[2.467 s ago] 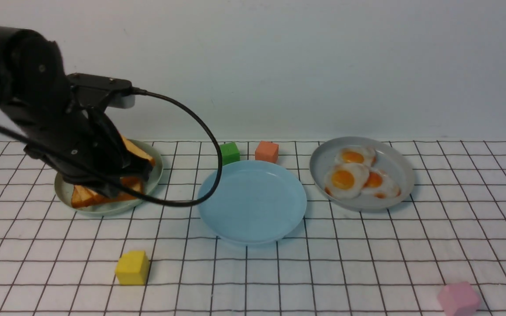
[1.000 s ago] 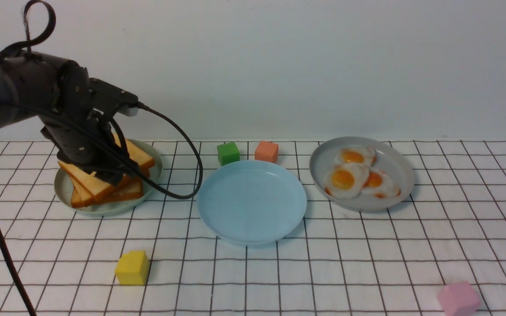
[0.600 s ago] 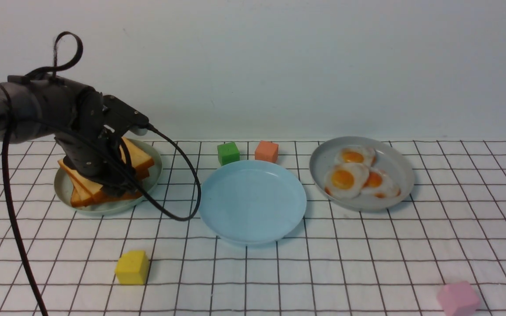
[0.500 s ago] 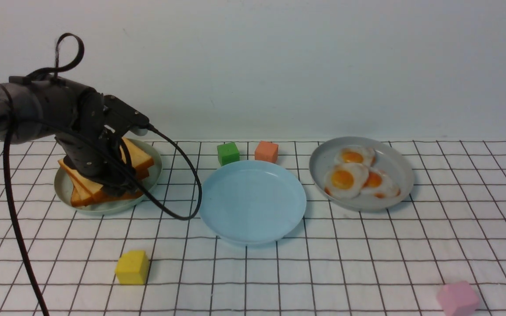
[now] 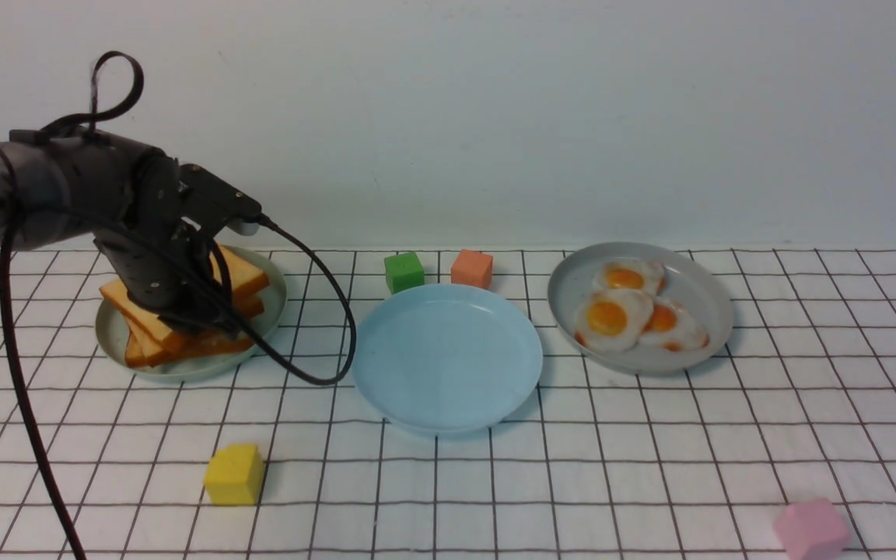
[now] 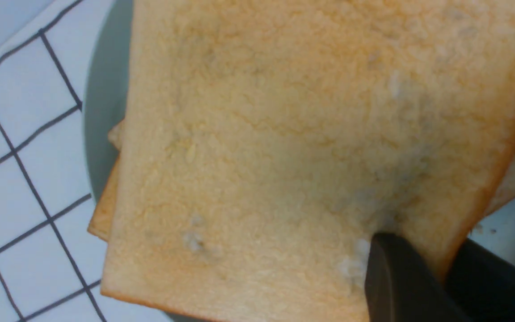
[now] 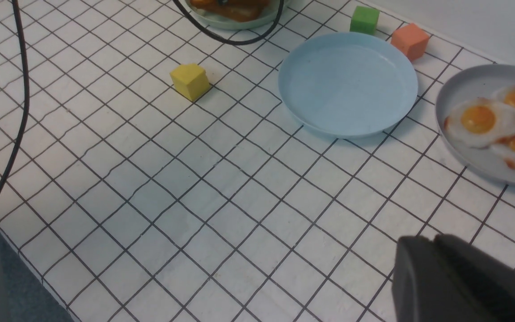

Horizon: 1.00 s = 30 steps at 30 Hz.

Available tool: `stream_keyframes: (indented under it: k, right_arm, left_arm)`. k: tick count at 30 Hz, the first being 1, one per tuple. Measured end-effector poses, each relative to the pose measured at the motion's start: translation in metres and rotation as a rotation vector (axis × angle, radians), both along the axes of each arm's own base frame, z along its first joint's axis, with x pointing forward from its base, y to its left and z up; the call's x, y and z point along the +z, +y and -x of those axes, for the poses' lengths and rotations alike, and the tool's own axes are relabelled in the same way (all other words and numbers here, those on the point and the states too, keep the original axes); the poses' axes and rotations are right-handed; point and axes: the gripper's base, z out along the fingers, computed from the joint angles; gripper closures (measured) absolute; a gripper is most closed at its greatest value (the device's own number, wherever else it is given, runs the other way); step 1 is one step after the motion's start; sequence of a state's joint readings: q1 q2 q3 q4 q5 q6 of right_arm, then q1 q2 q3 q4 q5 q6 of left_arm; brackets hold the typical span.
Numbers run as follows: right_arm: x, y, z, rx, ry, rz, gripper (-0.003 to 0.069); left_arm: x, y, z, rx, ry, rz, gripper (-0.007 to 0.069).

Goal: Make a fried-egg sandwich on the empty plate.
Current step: Use the left arm to grab a slice of bread, then use the left arm to put a slice of bread into the empty plate in the middle

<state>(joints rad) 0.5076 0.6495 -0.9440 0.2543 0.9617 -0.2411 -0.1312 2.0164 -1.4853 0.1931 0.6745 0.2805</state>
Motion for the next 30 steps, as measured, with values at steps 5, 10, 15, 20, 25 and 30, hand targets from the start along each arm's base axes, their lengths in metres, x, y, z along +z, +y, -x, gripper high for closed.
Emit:
stream_keyframes:
  k: [5, 10, 15, 20, 25, 30]
  right_arm:
    - [0.000, 0.000, 0.000, 0.000, 0.000, 0.000, 0.0592]
    - [0.000, 0.000, 0.000, 0.000, 0.000, 0.000, 0.0586]
    - [0.000, 0.000, 0.000, -0.003, -0.003, 0.006, 0.0580]
    - [-0.001, -0.003, -0.002, -0.019, -0.021, 0.044, 0.0577]
    - [-0.004, -0.006, -0.002, -0.025, -0.006, 0.085, 0.0575]
    - [-0.007, -0.007, 0.000, -0.042, 0.045, 0.083, 0.0575]
  left_arm:
    - [0.035, -0.001, 0.014, 0.029, -0.021, 0.048, 0.0547]
    - [0.081, -0.022, 0.035, -0.015, -0.103, 0.110, 0.0547]
    - [0.088, -0.086, 0.053, -0.200, -0.120, 0.132, 0.0548]
    - [0.062, -0.154, 0.063, -0.381, -0.134, 0.125, 0.0555]
    - [0.036, -0.185, 0.065, -0.490, -0.152, 0.075, 0.0555]
    - [0.004, -0.199, 0.061, -0.552, -0.138, 0.014, 0.0555]
